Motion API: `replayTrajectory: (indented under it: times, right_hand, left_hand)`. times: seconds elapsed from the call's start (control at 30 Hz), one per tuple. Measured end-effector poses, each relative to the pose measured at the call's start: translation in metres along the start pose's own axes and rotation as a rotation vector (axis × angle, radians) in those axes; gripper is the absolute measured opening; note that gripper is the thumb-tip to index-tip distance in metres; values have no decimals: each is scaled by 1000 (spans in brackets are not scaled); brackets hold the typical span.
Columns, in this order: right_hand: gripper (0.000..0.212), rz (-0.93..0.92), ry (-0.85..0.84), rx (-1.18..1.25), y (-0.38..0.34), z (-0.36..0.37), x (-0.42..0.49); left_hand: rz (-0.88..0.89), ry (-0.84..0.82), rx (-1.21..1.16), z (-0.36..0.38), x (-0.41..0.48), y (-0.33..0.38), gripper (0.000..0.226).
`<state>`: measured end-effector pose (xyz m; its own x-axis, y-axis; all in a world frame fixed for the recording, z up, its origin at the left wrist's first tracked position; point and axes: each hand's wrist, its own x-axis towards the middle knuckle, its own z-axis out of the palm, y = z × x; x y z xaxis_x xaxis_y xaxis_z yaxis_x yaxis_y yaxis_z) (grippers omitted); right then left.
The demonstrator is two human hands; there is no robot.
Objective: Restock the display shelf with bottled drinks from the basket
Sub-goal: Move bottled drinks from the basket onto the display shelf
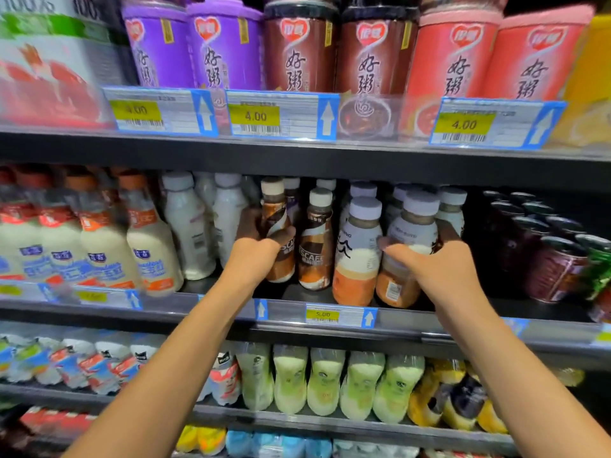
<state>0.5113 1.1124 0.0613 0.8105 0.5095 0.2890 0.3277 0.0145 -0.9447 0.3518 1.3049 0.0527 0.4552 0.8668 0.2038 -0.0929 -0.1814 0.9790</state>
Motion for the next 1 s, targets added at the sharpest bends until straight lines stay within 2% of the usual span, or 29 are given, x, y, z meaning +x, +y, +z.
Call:
replayTrajectory:
  times: [0.23,0.33,0.57,0.63,0.73,0.83,0.9,0.97,1.0]
  right_hand:
    - [26,-18,-3,-25,9,0,-7]
    - [34,-30,8,-69,9,0,-6]
    - [37,-72,12,-174,5,2,-11]
    - [46,-60,12,-197,4,2,-13]
    - [82,-17,15,-245,6,-1,-14]
    - [82,-26,4,-225,2,-7,-21]
    - [85,-59,-5,-212,0,-14,-27]
    - [83,-58,-25,-200,0,-24,-30]
    - [80,-44,-43,-185,1,-29,-30]
  left_hand:
    - [11,-11,179,2,4,-9,45]
    - [-14,-33,244,1,5,-9,55]
    - [-68,-62,204,-1,5,-9,55]
    - [-53,-88,203,-2,4,-6,54]
    - [-29,-126,283,-6,1,5,52]
    - [41,-84,450,-9,-21,13,36]
    - [185,7,564,-9,-50,13,30]
    - [348,12,509,-2,-78,16,35]
    - [338,-44,451,4,-87,18,41]
